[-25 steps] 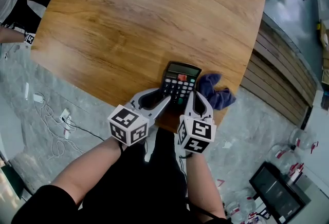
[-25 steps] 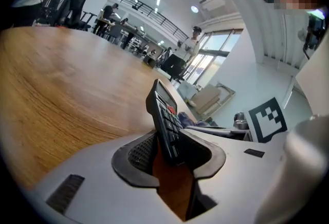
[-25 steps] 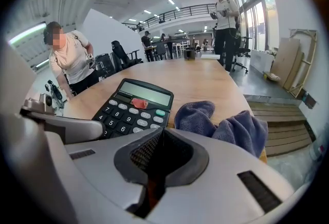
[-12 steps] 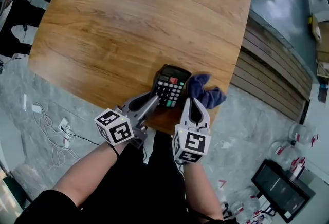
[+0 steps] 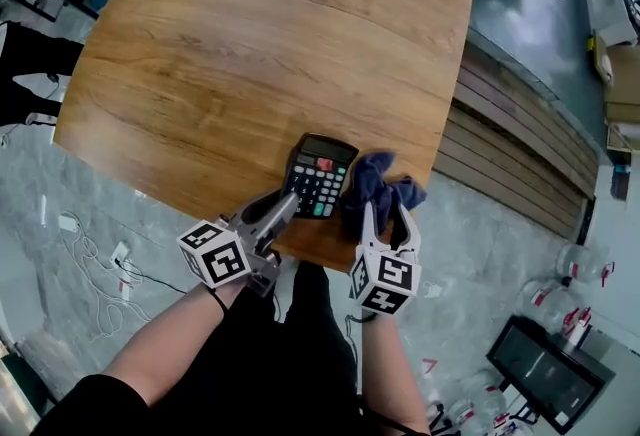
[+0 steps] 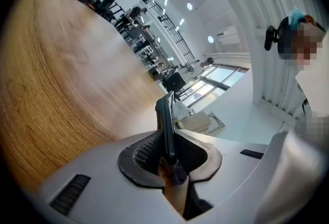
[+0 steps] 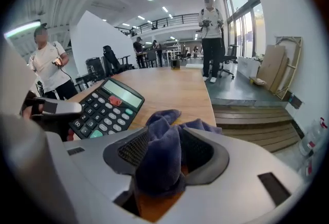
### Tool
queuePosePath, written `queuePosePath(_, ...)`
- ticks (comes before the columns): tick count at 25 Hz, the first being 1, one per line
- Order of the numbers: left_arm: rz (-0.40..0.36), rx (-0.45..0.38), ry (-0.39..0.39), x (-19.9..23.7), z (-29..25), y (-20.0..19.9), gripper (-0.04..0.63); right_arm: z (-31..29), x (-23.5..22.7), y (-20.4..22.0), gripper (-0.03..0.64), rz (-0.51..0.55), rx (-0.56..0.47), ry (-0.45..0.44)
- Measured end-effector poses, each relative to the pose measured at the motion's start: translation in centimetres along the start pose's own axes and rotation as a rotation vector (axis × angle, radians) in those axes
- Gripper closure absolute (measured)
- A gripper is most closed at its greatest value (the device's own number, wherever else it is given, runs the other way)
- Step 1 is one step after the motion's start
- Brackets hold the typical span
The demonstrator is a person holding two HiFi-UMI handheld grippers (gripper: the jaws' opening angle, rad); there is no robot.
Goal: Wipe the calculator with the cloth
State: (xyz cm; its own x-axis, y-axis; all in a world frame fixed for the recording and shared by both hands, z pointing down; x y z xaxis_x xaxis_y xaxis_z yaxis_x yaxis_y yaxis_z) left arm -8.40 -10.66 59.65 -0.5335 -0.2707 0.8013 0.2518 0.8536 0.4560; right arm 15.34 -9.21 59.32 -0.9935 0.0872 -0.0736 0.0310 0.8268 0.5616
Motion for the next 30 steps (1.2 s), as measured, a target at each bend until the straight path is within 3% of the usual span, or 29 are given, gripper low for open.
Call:
queuePosePath(3,-0.005,0.006,-0.001,0.1,-0.2,0.2,0.525,-2.0,-0.2,1.1,0.453,0.010,0.079,-0.007)
queuePosePath(9,0.011,0.016,0.004,0.7,-0.2,1.0,0.525,-3.3,-0.2,1.7,0.459,-0.044,0.072,-0.038)
queuePosePath(11,0.015,0.010,0.008,0.4,-0.1,0.9,0.525,-3.0,-0.2,1.5,0.542,-0.018,0.067,-0.032)
queuePosePath(12,0.014,0.007,0.012,0.2,-0.1,0.7,0.526,-2.6,-0.1,1.3,0.552,-0.004,0.053,-0.029)
queuePosePath(16,-0.009,-0.005,0.037,-1.7,0.8,-0.6,0.526,1.7,0.3,-1.5,0.555,0.066,-0.095,-0.002)
queuePosePath(25,-0.099,-0.091,0.154,-10.3,3.7,-5.5,0.526,16.7,2.5,-12.8,0.557,0.142,-0.497,-0.032)
queuePosePath(30,-0.099,-0.102,0.196,-12.6,4.9,-5.0,0.525,20.7,5.9,-14.8,0.557,0.231,-0.607,-0.092)
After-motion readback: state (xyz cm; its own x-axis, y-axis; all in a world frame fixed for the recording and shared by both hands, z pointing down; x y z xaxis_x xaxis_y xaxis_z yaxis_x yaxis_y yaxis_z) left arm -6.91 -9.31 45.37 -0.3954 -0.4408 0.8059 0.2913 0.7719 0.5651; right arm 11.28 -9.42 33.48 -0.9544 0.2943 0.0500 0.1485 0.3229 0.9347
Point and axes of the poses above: the fingertips, and each gripper's own axes: z backward along the fingers, x to its left, y out of its underside, the point moved 8 cm from there along z, backward along the fingers, and after that the axes turned 14 degrees about x, right-handed, at the moved point
